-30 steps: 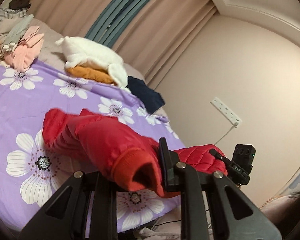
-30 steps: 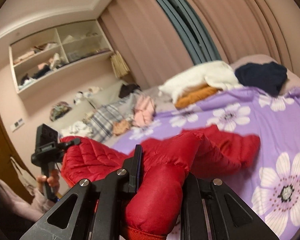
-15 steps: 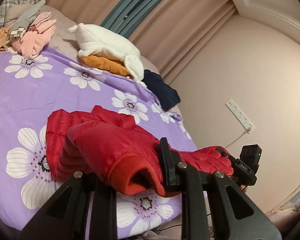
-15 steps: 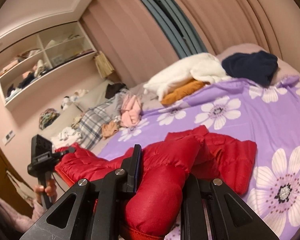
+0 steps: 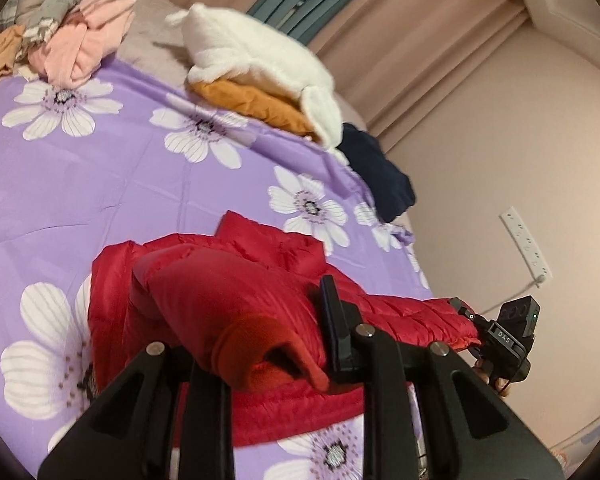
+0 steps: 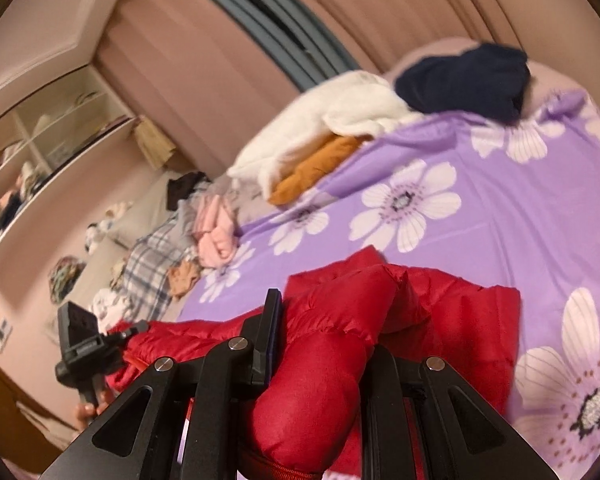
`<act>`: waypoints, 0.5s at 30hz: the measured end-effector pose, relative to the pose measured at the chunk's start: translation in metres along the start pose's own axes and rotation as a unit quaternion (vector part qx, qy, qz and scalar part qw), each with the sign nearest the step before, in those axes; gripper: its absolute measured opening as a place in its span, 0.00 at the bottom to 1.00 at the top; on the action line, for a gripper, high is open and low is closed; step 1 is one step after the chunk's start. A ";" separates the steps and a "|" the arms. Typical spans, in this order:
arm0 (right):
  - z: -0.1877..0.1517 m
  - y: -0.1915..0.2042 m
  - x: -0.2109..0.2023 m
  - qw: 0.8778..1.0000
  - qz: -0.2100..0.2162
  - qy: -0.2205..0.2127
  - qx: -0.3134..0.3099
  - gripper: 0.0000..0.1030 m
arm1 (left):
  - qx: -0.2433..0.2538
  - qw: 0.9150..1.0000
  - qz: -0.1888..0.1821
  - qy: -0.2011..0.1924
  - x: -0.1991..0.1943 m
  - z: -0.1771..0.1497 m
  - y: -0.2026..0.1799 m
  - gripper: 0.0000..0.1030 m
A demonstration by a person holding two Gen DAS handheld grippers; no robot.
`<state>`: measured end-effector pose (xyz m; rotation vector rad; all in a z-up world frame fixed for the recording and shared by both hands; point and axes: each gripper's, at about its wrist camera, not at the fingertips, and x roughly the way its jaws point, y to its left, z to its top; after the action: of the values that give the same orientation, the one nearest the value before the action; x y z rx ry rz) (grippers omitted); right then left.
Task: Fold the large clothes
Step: 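Lift the hem with both grippers and fold it toward the collar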
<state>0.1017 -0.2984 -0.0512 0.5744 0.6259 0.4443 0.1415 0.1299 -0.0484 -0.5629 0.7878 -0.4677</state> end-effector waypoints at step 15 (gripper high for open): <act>0.028 -0.059 0.086 0.994 -0.060 0.049 0.080 0.17 | -0.050 0.994 0.077 0.053 0.113 0.053 0.050 0.21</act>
<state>0.1950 -0.3063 -0.1048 0.6665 0.7900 0.3114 0.2604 0.1171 -0.1086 -0.5689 0.9519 -0.3187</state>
